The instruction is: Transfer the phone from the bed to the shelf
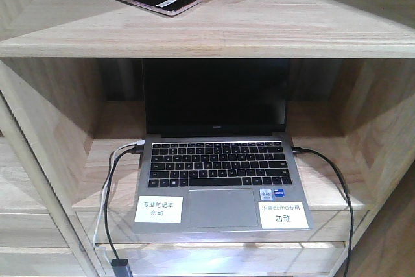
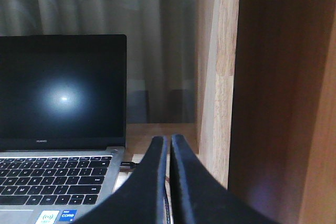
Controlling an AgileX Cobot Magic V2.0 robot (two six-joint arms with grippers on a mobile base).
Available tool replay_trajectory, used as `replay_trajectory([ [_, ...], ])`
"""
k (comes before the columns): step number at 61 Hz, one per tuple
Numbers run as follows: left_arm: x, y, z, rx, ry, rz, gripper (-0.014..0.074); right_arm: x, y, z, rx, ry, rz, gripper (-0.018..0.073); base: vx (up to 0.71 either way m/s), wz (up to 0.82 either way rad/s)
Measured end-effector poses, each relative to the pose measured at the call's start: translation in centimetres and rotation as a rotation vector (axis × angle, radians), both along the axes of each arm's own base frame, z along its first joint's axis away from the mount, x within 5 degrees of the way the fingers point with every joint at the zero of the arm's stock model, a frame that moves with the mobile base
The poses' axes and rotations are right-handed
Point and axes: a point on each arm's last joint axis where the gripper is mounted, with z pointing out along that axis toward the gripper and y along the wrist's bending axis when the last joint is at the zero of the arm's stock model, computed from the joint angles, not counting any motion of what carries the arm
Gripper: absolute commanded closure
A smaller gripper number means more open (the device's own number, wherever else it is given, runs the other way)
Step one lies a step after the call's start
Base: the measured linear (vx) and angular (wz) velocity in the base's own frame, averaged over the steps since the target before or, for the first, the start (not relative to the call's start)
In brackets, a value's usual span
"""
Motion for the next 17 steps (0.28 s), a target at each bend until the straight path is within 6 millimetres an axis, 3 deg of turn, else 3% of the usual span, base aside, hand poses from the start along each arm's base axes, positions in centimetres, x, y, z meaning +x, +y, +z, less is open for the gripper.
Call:
replay_trajectory([
  [17,0.00,0.00,0.00,0.000,0.000,0.000,0.0595,0.00,0.00,0.00,0.000,0.000,0.000,0.0564,0.00,0.00],
])
